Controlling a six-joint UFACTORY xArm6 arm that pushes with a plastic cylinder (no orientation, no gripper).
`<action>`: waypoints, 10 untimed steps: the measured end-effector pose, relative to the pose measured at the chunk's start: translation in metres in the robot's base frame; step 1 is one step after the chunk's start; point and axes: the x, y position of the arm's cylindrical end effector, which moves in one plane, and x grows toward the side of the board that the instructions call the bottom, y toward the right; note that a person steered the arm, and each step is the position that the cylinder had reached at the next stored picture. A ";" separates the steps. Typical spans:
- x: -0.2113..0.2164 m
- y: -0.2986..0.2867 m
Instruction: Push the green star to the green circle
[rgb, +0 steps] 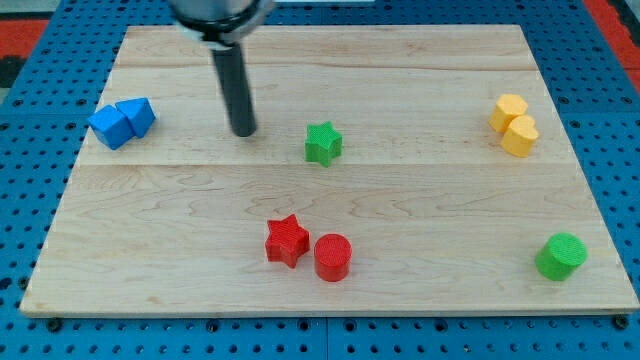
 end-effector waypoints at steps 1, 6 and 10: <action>0.025 0.085; 0.086 0.226; 0.108 0.246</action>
